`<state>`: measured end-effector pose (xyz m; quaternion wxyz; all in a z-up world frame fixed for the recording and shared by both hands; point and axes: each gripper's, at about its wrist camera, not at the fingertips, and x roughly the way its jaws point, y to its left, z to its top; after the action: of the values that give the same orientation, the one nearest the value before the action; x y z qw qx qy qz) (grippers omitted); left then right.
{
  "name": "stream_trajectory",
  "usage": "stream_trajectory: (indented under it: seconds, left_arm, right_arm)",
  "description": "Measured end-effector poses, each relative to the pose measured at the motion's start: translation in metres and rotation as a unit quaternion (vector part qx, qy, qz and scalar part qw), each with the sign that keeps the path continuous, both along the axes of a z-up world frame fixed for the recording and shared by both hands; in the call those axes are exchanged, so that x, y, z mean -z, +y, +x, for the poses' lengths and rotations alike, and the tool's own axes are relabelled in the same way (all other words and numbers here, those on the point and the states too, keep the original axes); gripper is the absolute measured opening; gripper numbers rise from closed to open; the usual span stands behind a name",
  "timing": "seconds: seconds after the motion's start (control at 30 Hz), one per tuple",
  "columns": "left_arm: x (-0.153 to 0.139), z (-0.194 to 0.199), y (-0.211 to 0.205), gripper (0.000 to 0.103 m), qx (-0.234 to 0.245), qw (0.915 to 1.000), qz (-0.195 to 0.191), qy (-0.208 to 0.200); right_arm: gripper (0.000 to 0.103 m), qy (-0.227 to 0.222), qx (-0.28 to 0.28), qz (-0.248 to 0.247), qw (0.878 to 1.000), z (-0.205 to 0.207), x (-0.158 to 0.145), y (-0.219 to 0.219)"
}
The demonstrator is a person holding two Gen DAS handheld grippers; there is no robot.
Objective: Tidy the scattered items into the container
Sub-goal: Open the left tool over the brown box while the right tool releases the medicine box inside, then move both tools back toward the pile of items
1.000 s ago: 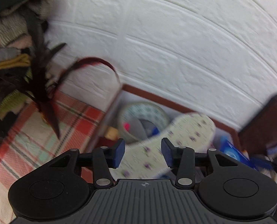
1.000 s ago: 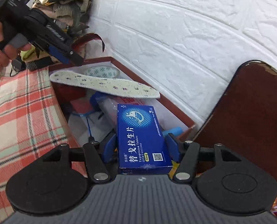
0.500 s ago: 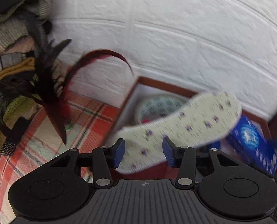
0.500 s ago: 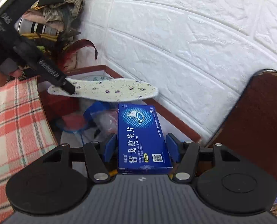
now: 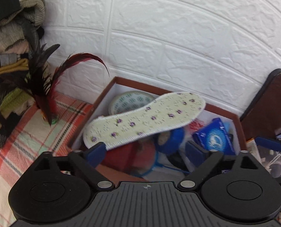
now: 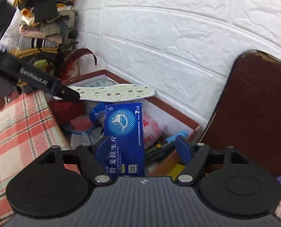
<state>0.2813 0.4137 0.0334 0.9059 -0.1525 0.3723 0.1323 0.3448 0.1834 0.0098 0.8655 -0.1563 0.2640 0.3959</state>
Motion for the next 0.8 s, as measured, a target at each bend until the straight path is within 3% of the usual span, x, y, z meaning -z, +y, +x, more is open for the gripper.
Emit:
stream_trajectory:
  seconds: [0.07, 0.2, 0.4, 0.63, 0.8]
  left_arm:
    - [-0.002, -0.01, -0.01, 0.103, -0.009, 0.9999, -0.007, -0.004]
    - [-0.011, -0.037, -0.034, 0.103, -0.011, 0.9999, -0.001, 0.0]
    - [-0.023, -0.095, -0.089, 0.103, -0.026, 0.9975, 0.062, -0.024]
    - [-0.02, -0.158, -0.16, 0.103, -0.021, 0.9957, 0.07, -0.056]
    - [-0.005, -0.19, -0.208, 0.103, -0.013, 0.9943, 0.093, -0.05]
  right_arm:
    - [0.101, 0.011, 0.005, 0.021, 1.0, -0.006, -0.005, -0.011]
    - [0.102, 0.042, 0.009, 0.063, 0.997, -0.024, -0.019, -0.04]
    - [0.102, 0.077, 0.033, 0.124, 0.989, -0.066, -0.03, -0.1]
    - [0.102, 0.069, 0.083, 0.166, 0.98, -0.136, -0.026, -0.179]
    - [0.102, 0.036, 0.137, 0.132, 0.981, -0.183, -0.018, -0.222]
